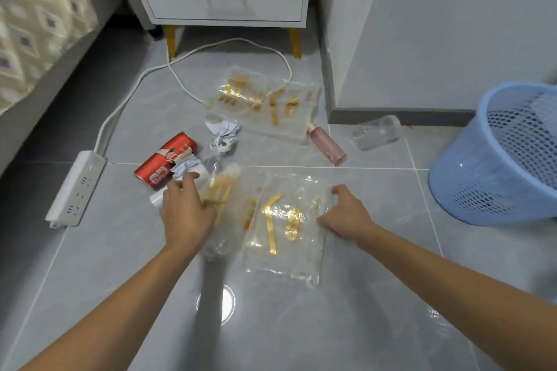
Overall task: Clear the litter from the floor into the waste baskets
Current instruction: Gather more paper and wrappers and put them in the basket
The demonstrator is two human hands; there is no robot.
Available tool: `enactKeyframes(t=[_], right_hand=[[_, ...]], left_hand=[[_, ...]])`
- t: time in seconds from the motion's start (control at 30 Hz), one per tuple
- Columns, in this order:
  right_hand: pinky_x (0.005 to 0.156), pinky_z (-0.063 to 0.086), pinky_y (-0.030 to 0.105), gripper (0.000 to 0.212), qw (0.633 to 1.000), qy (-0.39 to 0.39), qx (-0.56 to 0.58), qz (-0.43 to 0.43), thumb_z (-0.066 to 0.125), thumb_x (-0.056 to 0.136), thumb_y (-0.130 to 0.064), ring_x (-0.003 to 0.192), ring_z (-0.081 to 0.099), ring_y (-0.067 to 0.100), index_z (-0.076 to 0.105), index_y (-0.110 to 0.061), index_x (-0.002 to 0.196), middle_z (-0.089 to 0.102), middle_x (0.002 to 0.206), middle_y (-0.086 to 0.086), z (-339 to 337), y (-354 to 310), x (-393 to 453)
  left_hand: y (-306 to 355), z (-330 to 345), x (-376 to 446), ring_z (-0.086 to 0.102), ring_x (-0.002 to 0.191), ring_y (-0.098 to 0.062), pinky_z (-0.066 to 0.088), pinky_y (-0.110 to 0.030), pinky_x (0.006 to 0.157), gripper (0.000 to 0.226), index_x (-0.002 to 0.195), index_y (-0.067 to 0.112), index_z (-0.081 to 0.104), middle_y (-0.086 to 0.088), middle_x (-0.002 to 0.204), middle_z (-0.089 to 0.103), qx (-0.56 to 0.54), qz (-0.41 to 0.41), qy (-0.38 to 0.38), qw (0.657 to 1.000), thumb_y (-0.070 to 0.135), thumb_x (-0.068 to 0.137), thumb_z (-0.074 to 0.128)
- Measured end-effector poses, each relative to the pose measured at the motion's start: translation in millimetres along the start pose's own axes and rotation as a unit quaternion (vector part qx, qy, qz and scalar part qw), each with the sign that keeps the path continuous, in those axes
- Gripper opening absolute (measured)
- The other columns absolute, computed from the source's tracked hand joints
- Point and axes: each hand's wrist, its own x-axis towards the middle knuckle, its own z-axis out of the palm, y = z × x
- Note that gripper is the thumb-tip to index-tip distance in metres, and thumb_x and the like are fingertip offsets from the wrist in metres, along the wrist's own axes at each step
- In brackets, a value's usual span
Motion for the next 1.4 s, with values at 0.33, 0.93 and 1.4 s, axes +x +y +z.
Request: enactKeyframes(t=[0.33,0.93,1.4], right_hand=[[0.099,0.048,0.038,0.071,0.977,0.043,-0.146,-0.148,0.079,0.079,-0.036,0.125,0.05,0.022,0.044,-0.024,0.14,0.053,0.134,0.002,-34,5,-3],[0.064,0.043,0.033,0.018,0.983,0.056,-0.105,-0.141,0.066,0.079,-0.014,0.078,0.057,0.027,0.051,-0.023,0.085,0.059,0.079,-0.003,33,-6,13],[0.064,0.062,0.032,0.032,0.916,-0.197,0.332,-0.109,0.047,0.106,-0.004,0.074,0.075,0.024,0.067,-0.017,0.127,0.074,0.086,0.018,-62,-9,-20]], left_hand=[[71,-10,69,0.065,0.089,-0.017,0.051,-0.032,0.068,0.049,0.113,0.027,0.061,0.006,0.095,0.071,-0.161,0.169,-0.115,0.966,-0.013,0.088,0.05],[-6,18,-13,0.063,0.097,-0.031,0.047,-0.038,0.073,0.042,0.128,0.013,0.051,-0.01,0.102,0.068,-0.048,-0.051,-0.133,0.989,0.028,0.091,0.062],[31,-40,-6,0.051,0.051,-0.023,0.043,-0.028,0.049,0.018,0.103,0.016,0.074,-0.015,0.067,0.056,-0.39,0.017,-0.27,0.88,0.013,0.104,0.056]])
